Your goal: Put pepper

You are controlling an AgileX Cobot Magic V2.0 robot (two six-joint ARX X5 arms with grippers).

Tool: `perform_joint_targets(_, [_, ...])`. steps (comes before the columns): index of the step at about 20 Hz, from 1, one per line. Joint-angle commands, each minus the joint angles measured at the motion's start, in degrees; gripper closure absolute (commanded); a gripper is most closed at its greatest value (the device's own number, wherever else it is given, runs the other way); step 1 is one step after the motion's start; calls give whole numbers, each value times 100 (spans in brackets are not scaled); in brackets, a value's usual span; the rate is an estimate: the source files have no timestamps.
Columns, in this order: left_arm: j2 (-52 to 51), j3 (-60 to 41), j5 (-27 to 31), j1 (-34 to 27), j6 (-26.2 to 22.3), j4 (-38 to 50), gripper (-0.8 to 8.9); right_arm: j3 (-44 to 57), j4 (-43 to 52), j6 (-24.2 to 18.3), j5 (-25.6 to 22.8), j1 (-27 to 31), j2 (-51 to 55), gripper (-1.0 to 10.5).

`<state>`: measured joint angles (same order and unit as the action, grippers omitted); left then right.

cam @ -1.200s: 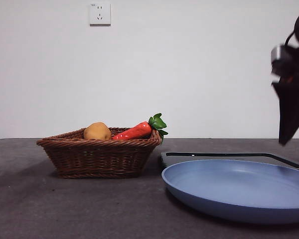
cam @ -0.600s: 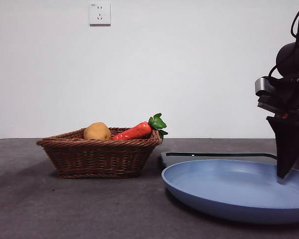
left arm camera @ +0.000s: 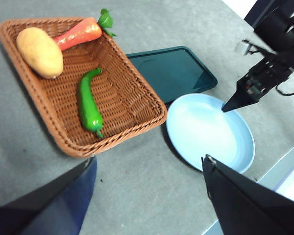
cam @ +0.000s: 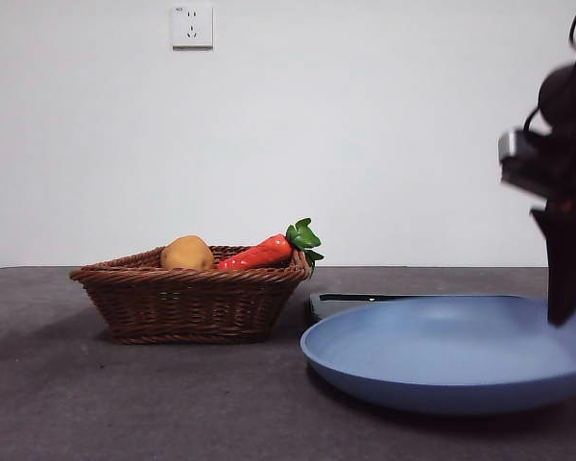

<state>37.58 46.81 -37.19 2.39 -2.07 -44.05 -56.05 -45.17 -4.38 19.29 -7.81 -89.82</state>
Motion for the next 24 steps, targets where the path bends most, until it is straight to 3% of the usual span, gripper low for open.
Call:
perform_joint_targets(1, [138,94,85,144,101,249,437,-151,-219,157,-9,7,415,944])
perform_joint_targets(5, [785,190,444,621,98,470,437,-236,-647,184,-24,146,1545,944])
perform_joint_targets(12, [3045,1338,2092,1762,87,927,438,-240,-1082,186,-11,708,3001,944])
perform_joint_targets(18, [5421,3010,3259,2352,50,575,439,-240,-1104,190,20,815,3261,944])
perform_joint_targets(24, [6813,3685,3576,2503,50,573,440,-240,-1102,188,28,813,3261,944])
